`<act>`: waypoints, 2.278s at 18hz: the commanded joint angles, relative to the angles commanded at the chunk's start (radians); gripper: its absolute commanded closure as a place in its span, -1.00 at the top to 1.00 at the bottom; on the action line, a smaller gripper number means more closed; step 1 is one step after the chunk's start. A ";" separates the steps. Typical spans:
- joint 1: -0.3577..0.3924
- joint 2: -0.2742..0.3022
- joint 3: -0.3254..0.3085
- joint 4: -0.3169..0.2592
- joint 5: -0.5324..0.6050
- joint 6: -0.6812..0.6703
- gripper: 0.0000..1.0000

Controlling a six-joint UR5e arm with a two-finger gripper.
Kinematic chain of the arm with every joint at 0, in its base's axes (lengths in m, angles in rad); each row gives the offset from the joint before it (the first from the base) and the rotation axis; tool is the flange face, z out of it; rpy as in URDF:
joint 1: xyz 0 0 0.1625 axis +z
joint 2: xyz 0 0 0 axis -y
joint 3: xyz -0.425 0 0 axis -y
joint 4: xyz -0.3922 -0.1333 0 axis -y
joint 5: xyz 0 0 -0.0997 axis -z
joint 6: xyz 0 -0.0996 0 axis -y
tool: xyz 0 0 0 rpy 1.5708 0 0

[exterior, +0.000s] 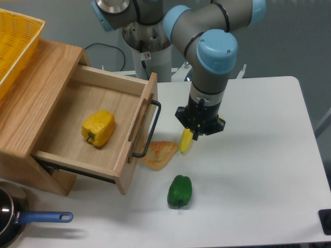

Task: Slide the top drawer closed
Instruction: 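Move the gripper toward the open drawer's front panel and lower it, then push the drawer front with the gripper into the wooden cabinet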

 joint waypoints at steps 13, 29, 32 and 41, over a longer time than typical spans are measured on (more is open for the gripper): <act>-0.072 0.037 -0.002 -0.067 -0.023 -0.025 -1.00; -0.126 0.069 -0.011 -0.094 -0.023 -0.043 -1.00; -0.140 0.069 -0.011 -0.094 -0.022 -0.063 -1.00; -0.196 0.066 -0.011 -0.094 -0.022 -0.106 -1.00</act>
